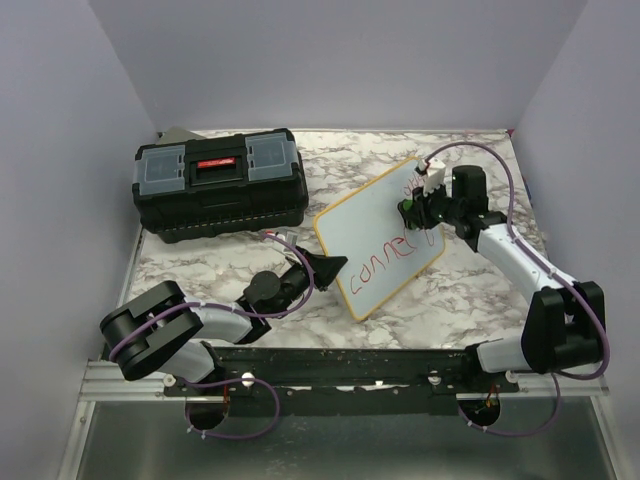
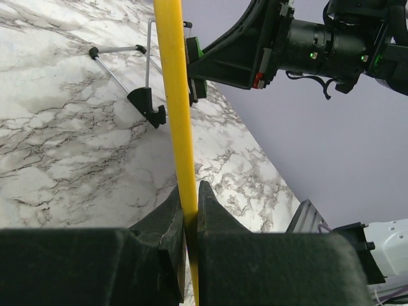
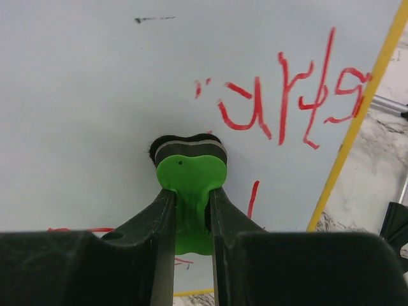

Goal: Erase the whiteboard
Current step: Erase the whiteboard at the center of the board.

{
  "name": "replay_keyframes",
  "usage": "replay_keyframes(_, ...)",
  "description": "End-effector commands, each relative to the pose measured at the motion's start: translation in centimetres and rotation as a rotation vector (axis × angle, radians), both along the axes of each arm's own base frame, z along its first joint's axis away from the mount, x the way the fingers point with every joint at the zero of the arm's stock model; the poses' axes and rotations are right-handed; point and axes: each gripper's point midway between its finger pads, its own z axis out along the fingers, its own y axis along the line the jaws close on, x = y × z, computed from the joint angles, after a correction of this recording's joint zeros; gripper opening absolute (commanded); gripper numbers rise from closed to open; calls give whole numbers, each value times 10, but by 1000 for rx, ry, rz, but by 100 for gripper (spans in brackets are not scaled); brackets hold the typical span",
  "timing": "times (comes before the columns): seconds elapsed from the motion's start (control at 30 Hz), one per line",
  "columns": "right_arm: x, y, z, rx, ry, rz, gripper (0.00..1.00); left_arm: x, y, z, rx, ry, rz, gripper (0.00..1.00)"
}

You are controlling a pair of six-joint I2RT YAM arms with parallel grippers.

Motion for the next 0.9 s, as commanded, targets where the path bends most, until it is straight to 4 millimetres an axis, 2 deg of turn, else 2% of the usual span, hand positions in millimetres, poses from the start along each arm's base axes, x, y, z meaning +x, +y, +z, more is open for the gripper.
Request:
replay_keyframes(0.0,38,-9,19,49,-52,-183,1,-23,-13,16,-11,-86,-122,0)
replay_keyframes(0.27,48,7,27,114,-25,-140,1,-23,-15,13,-8,-81,-130,0)
replay_keyframes(0.43,33,32,42,211,-22,1,1,-23,-17,13,-11,-80,-135,0)
replay_keyframes(0.6,28,40,50,253,-31,40,1,-23,-15,13,-7,-81,-128,0)
replay_keyframes(0.67,31,34,41,227,-9,-1,1,-23,-15,13,-8,-83,-127,0)
replay_keyframes(0.8,44,-8,10,84,7,-239,1,-23,-14,14,-5,-86,-125,0)
replay_keyframes(0.87,39,-18,1,38,11,-258,1,-23,-14,15,-4,-88,-125,0)
